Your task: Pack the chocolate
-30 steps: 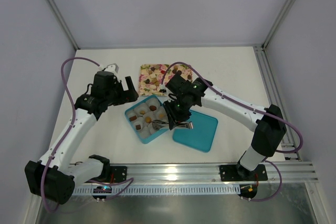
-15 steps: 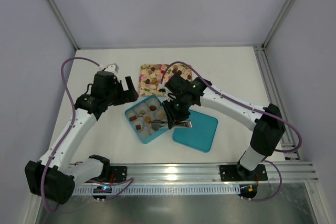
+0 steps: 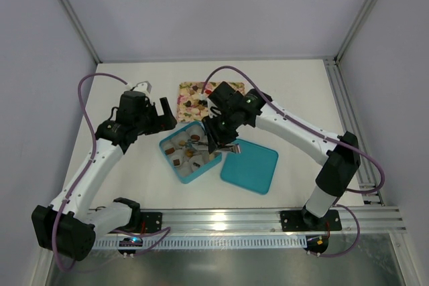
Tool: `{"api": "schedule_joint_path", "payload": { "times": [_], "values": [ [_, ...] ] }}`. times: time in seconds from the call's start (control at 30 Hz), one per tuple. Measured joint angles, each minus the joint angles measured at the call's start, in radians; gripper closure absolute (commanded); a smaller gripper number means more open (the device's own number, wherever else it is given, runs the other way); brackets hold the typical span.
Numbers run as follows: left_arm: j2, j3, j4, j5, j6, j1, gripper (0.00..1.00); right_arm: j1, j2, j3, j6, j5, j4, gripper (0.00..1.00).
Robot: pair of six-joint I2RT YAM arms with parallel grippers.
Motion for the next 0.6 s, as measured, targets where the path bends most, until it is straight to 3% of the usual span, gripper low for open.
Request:
{"api": "schedule_joint_path", "payload": {
  "times": [0.17, 0.6],
  "values": [
    [0.0, 0.0, 0.0, 0.0, 0.0, 0.0, 0.0, -0.077, 0.0, 0.015, -0.013, -0.01, -0.011, 0.64],
    [0.0, 0.0, 0.0, 0.001, 0.0, 0.0, 0.0, -0.536, -0.004, 0.049, -0.032, 0.056, 0.071, 0.64]
  ]
}}
